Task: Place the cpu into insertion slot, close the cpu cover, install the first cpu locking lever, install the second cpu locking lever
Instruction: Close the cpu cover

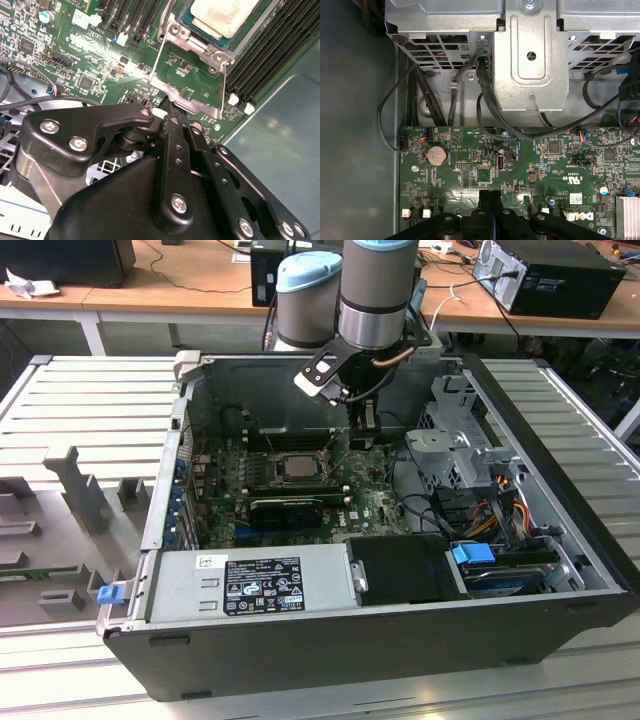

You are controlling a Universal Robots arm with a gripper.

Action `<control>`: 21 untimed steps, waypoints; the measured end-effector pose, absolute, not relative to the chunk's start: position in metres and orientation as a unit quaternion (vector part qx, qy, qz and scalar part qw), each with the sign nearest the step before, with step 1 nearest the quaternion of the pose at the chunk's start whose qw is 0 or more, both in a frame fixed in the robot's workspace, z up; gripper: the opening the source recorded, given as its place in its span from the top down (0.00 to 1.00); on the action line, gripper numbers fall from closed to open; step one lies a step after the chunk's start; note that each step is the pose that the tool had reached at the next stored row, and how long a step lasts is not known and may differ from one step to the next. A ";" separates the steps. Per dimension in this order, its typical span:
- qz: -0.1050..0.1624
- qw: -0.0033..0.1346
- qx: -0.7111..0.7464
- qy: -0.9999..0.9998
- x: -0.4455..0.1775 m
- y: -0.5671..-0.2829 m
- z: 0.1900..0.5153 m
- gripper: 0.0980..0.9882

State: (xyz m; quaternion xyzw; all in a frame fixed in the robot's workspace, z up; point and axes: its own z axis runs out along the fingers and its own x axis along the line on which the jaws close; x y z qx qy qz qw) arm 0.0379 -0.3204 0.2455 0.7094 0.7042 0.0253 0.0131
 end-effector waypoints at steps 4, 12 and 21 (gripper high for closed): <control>0.025 0.013 0.709 0.704 0.037 -0.320 0.246 0.99; 0.025 0.013 0.709 0.704 0.034 -0.320 0.246 0.99; 0.025 0.013 0.709 0.704 0.030 -0.320 0.246 0.99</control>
